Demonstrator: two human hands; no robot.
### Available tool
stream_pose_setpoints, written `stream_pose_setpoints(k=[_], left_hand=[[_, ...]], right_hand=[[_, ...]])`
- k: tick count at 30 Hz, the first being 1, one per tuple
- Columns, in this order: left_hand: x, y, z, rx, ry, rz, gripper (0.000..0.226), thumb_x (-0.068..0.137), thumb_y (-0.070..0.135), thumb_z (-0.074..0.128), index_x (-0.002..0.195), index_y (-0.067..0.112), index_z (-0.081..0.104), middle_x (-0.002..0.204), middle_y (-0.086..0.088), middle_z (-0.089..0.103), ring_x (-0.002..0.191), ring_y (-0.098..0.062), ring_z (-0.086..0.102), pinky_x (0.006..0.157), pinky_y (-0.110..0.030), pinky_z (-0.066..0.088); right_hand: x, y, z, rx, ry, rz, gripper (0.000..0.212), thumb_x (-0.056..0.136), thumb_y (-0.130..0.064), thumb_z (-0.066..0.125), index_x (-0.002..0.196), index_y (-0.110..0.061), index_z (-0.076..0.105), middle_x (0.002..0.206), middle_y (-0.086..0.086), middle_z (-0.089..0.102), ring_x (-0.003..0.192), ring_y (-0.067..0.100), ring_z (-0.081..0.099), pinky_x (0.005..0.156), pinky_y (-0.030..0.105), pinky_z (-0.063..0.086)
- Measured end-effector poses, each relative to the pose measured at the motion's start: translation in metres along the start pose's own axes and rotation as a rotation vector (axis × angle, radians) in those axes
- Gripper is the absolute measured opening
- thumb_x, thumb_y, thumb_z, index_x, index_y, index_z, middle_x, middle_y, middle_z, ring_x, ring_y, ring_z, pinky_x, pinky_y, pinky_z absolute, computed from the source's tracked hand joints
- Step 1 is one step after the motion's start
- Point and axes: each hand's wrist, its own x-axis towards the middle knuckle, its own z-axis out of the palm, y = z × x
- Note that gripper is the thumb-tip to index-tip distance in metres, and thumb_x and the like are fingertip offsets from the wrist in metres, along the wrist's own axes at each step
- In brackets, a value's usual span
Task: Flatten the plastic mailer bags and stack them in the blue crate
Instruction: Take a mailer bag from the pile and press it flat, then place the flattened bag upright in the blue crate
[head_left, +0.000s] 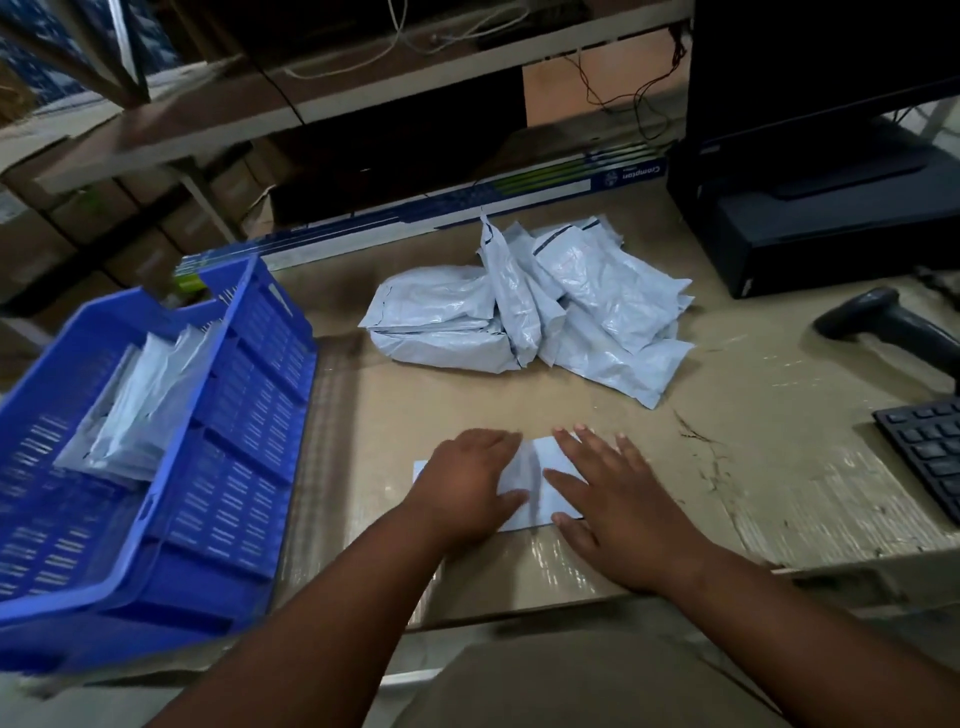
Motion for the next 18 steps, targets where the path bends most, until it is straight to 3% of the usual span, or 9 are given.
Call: stream_pose_setpoints(k=[3, 5, 10, 12, 14, 18], left_hand=[[0.021, 0.011, -0.01, 0.028, -0.098, -0.143, 0.083, 0.078, 0.065, 0.071, 0.151, 0.037, 0.043, 0.141, 0.006, 0.053, 0.131, -0.023, 0.048, 0.104, -0.047, 0.044], [0.031, 0.013, -0.017, -0.008, -0.191, -0.244, 0.071, 0.069, 0.065, 0.076, 0.132, 0.04, 0.055, 0.124, 0.008, 0.056, 0.118, -0.022, 0.054, 0.098, -0.047, 0.047], [0.05, -0.001, -0.037, -0.142, -0.275, -0.349, 0.036, 0.065, 0.044, 0.09, 0.081, 0.022, 0.066, 0.087, 0.006, 0.064, 0.086, -0.019, 0.062, 0.077, -0.037, 0.054], [0.052, -0.011, -0.046, -0.184, -0.274, -0.367, 0.036, 0.069, 0.04, 0.091, 0.073, 0.015, 0.066, 0.078, 0.0, 0.062, 0.074, -0.017, 0.057, 0.062, -0.032, 0.044], [0.049, -0.022, -0.06, -0.254, -0.243, -0.42, 0.043, 0.074, 0.04, 0.09, 0.071, 0.006, 0.064, 0.072, -0.004, 0.055, 0.066, -0.017, 0.049, 0.059, -0.032, 0.036], [0.036, -0.052, -0.103, -0.338, -0.172, -0.524, 0.042, 0.077, 0.034, 0.091, 0.065, 0.014, 0.056, 0.066, -0.003, 0.052, 0.06, -0.017, 0.047, 0.056, -0.027, 0.038]], right_hand=[[-0.005, 0.001, -0.004, 0.04, 0.068, -0.034, 0.038, 0.102, -0.047, 0.043, 0.132, -0.035, 0.064, 0.169, 0.004, 0.033, 0.157, 0.025, 0.029, 0.128, 0.053, 0.019], [-0.007, 0.002, -0.005, 0.063, 0.14, -0.054, 0.033, 0.101, -0.042, 0.047, 0.125, -0.033, 0.069, 0.162, 0.004, 0.044, 0.149, 0.026, 0.04, 0.125, 0.053, 0.027], [-0.007, -0.004, -0.012, 0.127, 0.251, -0.133, 0.024, 0.099, -0.035, 0.054, 0.116, -0.03, 0.071, 0.141, 0.0, 0.059, 0.129, 0.026, 0.056, 0.107, 0.049, 0.044], [-0.002, -0.009, -0.016, 0.129, 0.279, -0.162, 0.021, 0.099, -0.034, 0.056, 0.113, -0.029, 0.071, 0.132, -0.003, 0.062, 0.12, 0.025, 0.059, 0.099, 0.047, 0.047], [0.007, -0.017, -0.018, 0.129, 0.287, -0.186, 0.02, 0.099, -0.035, 0.057, 0.11, -0.028, 0.072, 0.129, -0.004, 0.063, 0.116, 0.024, 0.061, 0.095, 0.045, 0.048], [0.043, -0.041, -0.022, 0.169, 0.262, -0.214, 0.024, 0.1, -0.042, 0.055, 0.115, -0.032, 0.07, 0.147, -0.001, 0.055, 0.135, 0.024, 0.05, 0.103, 0.045, 0.047]])
